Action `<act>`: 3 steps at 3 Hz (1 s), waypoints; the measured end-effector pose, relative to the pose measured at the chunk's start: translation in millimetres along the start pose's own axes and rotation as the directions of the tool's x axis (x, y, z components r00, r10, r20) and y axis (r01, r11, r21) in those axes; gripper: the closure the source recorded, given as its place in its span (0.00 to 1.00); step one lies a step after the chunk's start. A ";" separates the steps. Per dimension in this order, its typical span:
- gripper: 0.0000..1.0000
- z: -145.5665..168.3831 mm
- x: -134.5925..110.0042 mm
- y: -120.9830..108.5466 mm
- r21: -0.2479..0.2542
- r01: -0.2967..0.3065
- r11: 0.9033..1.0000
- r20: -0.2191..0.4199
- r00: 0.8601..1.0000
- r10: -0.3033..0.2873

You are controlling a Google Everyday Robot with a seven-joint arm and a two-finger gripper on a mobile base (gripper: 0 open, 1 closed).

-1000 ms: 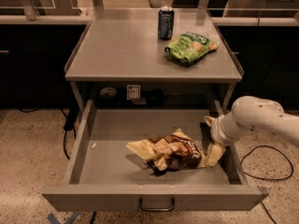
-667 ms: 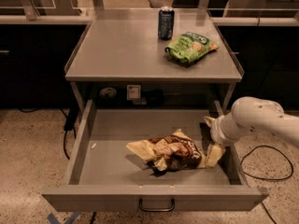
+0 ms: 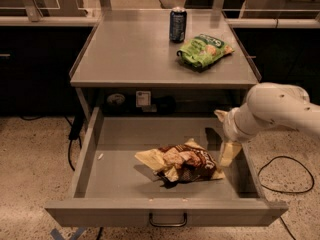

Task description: Pick brown chip bag from top drawer and place on counter

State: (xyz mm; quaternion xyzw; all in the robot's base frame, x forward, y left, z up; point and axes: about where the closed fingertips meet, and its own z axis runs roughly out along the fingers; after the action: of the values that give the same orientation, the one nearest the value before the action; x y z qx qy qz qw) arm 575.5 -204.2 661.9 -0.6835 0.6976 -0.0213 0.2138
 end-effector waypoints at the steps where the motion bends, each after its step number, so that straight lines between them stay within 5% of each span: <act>1: 0.00 59.4 -12.0 -15.7 -0.041 0.035 0.999 -0.111 0.993 -0.040; 3: 0.00 92.9 -13.8 -60.3 0.024 0.036 0.999 -0.147 0.989 -0.032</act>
Offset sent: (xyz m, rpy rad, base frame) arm 0.3399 0.1862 -0.6367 -0.0684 -0.0750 0.0586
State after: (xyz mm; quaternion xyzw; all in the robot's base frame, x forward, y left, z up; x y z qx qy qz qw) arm 662.5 -170.4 600.7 -0.6890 0.6993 -0.0844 0.1708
